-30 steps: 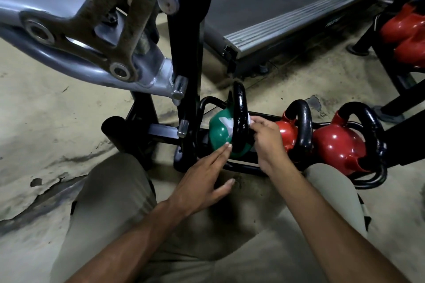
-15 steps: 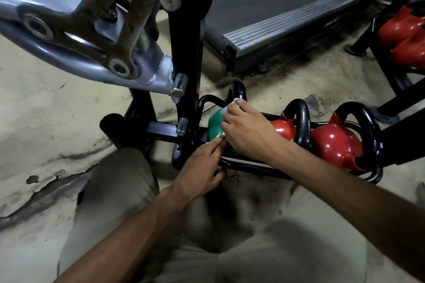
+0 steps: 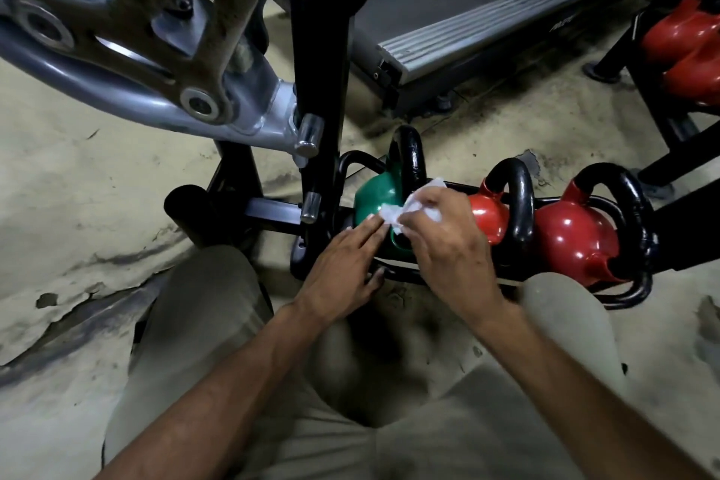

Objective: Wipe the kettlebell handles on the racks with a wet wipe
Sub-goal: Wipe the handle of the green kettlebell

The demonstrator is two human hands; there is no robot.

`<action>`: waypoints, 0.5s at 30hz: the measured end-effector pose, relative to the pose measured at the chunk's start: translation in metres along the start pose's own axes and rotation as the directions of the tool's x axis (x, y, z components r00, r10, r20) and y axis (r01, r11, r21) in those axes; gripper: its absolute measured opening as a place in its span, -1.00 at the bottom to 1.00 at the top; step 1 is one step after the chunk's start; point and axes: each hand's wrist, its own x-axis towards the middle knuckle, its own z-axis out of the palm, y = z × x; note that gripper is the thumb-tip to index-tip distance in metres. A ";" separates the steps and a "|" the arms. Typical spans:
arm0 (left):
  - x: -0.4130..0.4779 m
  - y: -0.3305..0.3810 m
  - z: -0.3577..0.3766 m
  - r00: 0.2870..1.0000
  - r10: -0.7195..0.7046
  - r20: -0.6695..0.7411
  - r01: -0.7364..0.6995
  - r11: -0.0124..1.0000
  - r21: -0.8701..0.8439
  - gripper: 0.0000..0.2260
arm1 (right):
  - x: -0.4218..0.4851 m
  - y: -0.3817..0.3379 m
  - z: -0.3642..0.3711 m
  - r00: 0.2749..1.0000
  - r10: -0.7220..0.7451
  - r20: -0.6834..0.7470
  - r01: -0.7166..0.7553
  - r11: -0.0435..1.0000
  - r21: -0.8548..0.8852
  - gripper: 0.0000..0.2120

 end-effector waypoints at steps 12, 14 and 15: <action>0.001 -0.006 0.002 1.000 -0.004 -0.014 0.004 1.000 0.012 -0.35 | 0.033 -0.001 0.027 0.473 0.726 0.500 -0.639 -0.109 0.762 -0.70; 0.000 -0.002 0.002 1.000 -0.008 -0.021 0.010 0.997 0.077 -0.34 | 0.038 0.001 0.027 0.472 0.698 0.538 -0.626 -0.164 0.762 -0.70; 0.000 0.001 0.003 1.000 -0.010 -0.021 0.012 0.995 0.102 -0.34 | 0.033 0.000 0.028 0.484 0.707 0.515 -0.603 -0.156 0.782 -0.72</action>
